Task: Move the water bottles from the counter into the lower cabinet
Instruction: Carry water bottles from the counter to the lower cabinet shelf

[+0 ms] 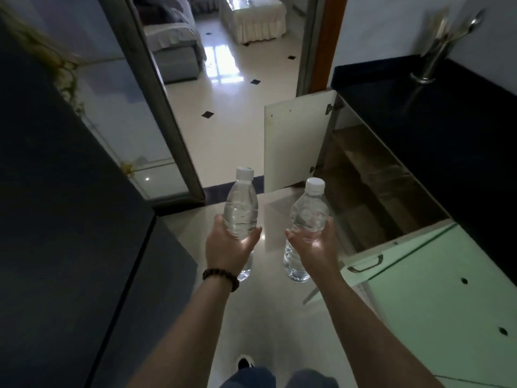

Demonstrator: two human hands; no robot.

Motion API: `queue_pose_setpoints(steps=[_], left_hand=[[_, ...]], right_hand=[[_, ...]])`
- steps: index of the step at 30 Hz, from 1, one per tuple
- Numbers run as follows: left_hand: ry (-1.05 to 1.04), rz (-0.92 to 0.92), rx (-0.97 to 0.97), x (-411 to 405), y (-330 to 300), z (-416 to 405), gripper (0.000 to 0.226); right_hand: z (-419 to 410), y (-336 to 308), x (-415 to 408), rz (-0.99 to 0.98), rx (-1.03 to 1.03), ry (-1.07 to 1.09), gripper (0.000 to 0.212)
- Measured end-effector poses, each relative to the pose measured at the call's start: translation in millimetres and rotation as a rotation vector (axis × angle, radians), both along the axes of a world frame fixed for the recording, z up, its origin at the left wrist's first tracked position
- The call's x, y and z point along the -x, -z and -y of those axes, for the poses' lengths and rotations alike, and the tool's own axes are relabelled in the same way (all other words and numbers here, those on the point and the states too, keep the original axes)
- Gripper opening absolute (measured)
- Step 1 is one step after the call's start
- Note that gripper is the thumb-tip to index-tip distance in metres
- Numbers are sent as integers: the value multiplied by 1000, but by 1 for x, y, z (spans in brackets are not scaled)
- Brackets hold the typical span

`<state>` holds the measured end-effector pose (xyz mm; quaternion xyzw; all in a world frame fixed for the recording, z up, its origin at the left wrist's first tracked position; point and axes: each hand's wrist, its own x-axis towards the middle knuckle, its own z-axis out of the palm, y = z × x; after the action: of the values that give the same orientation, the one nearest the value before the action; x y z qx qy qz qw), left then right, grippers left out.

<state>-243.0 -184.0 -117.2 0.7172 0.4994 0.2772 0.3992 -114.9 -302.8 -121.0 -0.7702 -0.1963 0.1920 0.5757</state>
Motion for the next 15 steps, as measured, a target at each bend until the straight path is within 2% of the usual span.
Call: queue_pose_setpoints(steps=[9, 13, 15], left_hand=[[270, 21, 270, -122, 28, -80, 42], [411, 13, 346, -185, 51, -108, 55], [481, -19, 341, -221, 57, -126, 52]], right_hand=[[-50, 15, -83, -59, 46, 353, 58], [-73, 33, -133, -84, 76, 503, 59], [-91, 41, -159, -112, 91, 567, 58]])
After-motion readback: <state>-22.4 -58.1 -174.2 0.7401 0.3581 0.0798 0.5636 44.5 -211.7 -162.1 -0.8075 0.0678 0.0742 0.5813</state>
